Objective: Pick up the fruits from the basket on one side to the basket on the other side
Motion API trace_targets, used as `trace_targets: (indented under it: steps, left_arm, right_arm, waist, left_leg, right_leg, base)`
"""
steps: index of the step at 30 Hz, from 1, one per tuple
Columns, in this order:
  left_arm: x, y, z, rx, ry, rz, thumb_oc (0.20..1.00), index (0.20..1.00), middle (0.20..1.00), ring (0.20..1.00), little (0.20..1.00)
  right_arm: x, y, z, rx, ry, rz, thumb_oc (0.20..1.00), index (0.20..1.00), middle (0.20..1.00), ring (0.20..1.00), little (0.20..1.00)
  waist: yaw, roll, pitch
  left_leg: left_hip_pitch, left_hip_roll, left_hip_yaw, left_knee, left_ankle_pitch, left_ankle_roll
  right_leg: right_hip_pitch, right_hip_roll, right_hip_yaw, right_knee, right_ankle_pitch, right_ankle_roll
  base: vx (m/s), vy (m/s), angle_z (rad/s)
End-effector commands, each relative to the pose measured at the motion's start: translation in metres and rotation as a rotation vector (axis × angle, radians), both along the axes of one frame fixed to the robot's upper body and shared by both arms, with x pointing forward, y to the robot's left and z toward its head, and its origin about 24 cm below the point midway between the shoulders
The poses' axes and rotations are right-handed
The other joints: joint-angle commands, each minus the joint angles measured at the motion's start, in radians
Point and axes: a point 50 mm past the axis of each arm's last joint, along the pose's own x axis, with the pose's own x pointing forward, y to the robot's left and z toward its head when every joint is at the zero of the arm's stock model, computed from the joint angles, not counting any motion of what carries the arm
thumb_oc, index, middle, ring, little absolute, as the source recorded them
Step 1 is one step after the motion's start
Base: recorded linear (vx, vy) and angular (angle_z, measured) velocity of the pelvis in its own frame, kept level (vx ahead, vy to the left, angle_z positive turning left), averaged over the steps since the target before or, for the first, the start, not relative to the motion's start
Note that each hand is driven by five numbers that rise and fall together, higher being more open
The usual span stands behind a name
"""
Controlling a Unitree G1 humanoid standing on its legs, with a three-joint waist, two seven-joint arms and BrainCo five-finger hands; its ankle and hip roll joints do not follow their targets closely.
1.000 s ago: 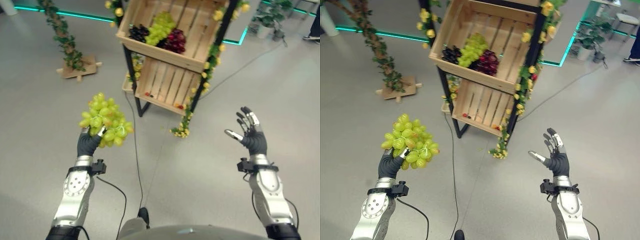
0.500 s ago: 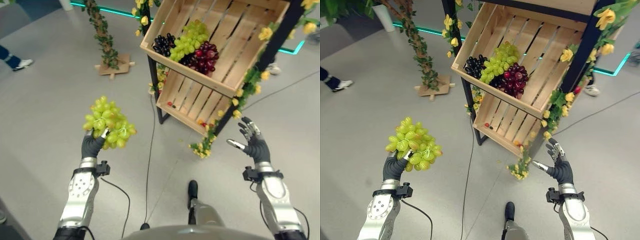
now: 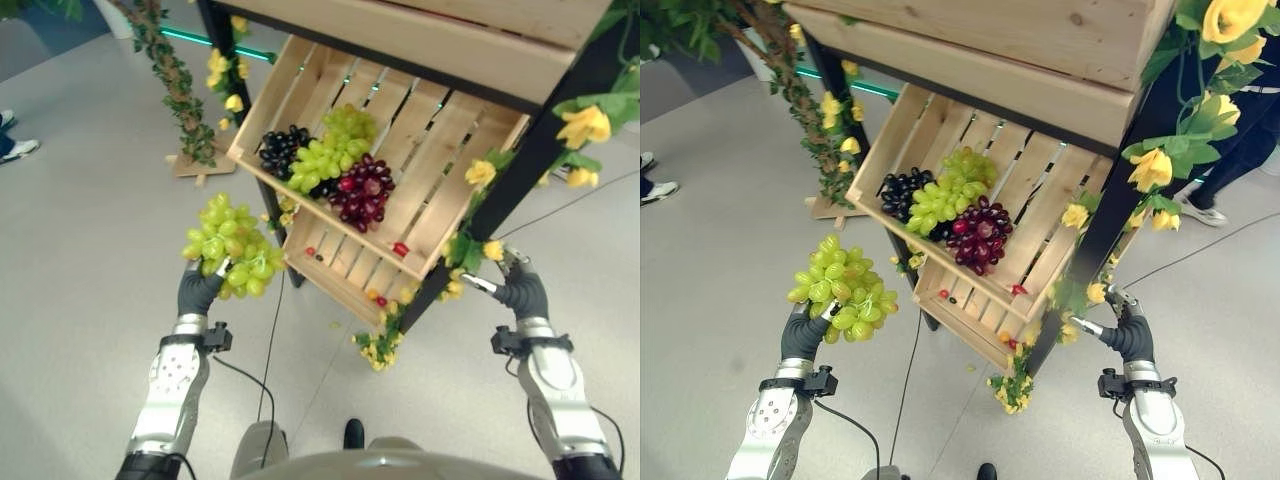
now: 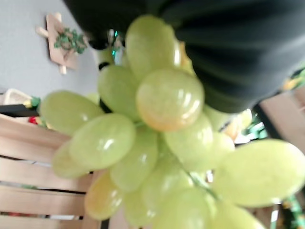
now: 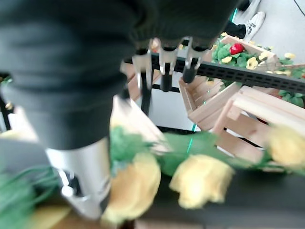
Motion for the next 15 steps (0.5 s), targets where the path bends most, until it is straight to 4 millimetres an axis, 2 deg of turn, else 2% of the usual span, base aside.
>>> trace_targets:
  steps: [1,3,5,6,9,10,11,12,13,14,15]
  left_arm:
    - [0.01,0.007,0.04,0.057,-0.2,0.01,0.2,0.2,0.2,0.2,0.2]
    - [0.008,0.01,0.04,0.079,-0.195,0.021,0.2,0.2,0.2,0.2,0.2]
    - [0.004,0.013,0.036,0.072,-0.179,0.036,0.2,0.2,0.2,0.2,0.2]
    - [0.004,0.013,0.037,0.082,-0.183,0.031,0.2,0.2,0.2,0.2,0.2]
    - [0.005,0.014,0.042,0.096,-0.195,0.02,0.2,0.2,0.2,0.2,0.2]
    - [0.005,0.015,0.044,0.103,-0.202,0.018,0.2,0.2,0.2,0.2,0.2]
    - [0.011,0.014,0.052,0.116,-0.235,0.009,0.2,0.2,0.2,0.2,0.2]
    - [0.011,0.014,0.052,0.116,-0.236,0.01,0.2,0.2,0.2,0.2,0.2]
    - [0.01,0.017,0.056,0.13,-0.255,0.025,0.2,0.2,0.2,0.2,0.2]
    - [0.01,0.018,0.056,0.13,-0.255,0.025,0.2,0.2,0.2,0.2,0.2]
    - [0.008,0.023,0.06,0.146,-0.267,0.043,0.2,0.2,0.2,0.2,0.2]
  right_arm:
    - [0.017,-0.001,0.03,-0.057,-0.138,0.011,1.0,1.0,1.0,1.0,1.0]
    - [0.019,-0.003,0.029,-0.054,-0.133,0.004,1.0,1.0,1.0,1.0,1.0]
    - [0.019,0.002,0.027,-0.027,-0.123,0.036,1.0,1.0,1.0,1.0,1.0]
    - [0.017,0.002,0.025,-0.03,-0.115,0.04,1.0,1.0,1.0,1.0,1.0]
    - [0.016,0.004,0.019,-0.024,-0.084,0.045,1.0,1.0,1.0,1.0,1.0]
    - [0.014,0.003,0.019,-0.026,-0.084,0.039,1.0,1.0,1.0,1.0,1.0]
    - [0.016,0.005,0.023,-0.022,-0.101,0.041,1.0,1.0,1.0,1.0,1.0]
    - [0.016,0.005,0.023,-0.022,-0.101,0.041,1.0,1.0,1.0,1.0,1.0]
    - [0.021,0.011,0.024,-0.009,-0.114,0.055,1.0,1.0,1.0,1.0,1.0]
    - [0.021,0.012,0.024,-0.009,-0.114,0.055,1.0,1.0,1.0,1.0,1.0]
    - [0.028,0.02,0.028,-0.016,-0.132,0.081,1.0,1.0,1.0,1.0,1.0]
  waist:
    - [0.034,0.013,0.0]
    - [0.044,0.017,0.003]
    - [0.051,0.018,-0.012]
    - [0.053,0.023,-0.016]
    - [0.056,0.005,-0.034]
    - [0.051,0.0,-0.036]
    - [0.038,-0.007,-0.038]
    - [0.043,-0.009,-0.038]
    - [0.041,-0.004,-0.039]
    - [0.045,-0.005,-0.04]
    - [0.075,0.003,-0.036]
  left_leg:
    - [0.032,0.052,-0.051,-0.174,0.152,-0.023]
    - [0.025,0.063,-0.05,-0.178,0.176,-0.036]
    - [0.046,0.065,-0.061,-0.115,0.158,-0.028]
    - [0.042,0.071,-0.058,-0.117,0.175,-0.037]
    - [0.054,0.047,-0.054,-0.083,0.117,-0.008]
    - [0.053,0.039,-0.033,-0.071,0.103,-0.001]
    - [0.052,0.01,0.022,-0.015,0.046,0.018]
    - [0.05,0.009,0.029,-0.009,0.04,0.02]
    - [0.06,0.014,0.078,0.004,0.017,0.029]
    - [0.06,0.015,0.083,0.005,0.015,0.03]
    - [0.098,0.038,0.143,-0.002,-0.013,0.031]
  right_leg:
    - [0.032,-0.027,0.056,0.008,-0.052,0.168]
    - [0.065,-0.021,0.086,0.013,-0.073,0.164]
    - [0.099,-0.025,0.116,0.025,-0.101,0.163]
    - [0.102,-0.03,0.115,0.032,-0.102,0.163]
    - [0.111,-0.082,0.129,0.065,-0.111,0.191]
    - [0.107,-0.102,0.131,0.079,-0.109,0.205]
    - [0.086,-0.153,0.117,0.117,-0.097,0.236]
    - [0.081,-0.156,0.123,0.122,-0.1,0.238]
    - [0.042,-0.179,0.105,0.138,-0.072,0.259]
    - [0.038,-0.179,0.11,0.14,-0.072,0.26]
    - [-0.002,-0.217,-0.027,0.153,-0.045,0.267]
  base:
    - [0.36,0.032,-1.02]
    - [0.35,0.076,-1.1]
    - [0.31,0.148,-0.96]
    - [0.32,0.181,-0.77]
    - [0.28,0.227,-0.33]
    - [0.28,0.315,0.02]
    - [0.21,0.267,-0.09]
    - [0.17,0.298,-0.23]
    - [0.04,0.137,-0.22]
    - [0.04,0.236,-0.7]
    - [0.0,0.112,-0.95]
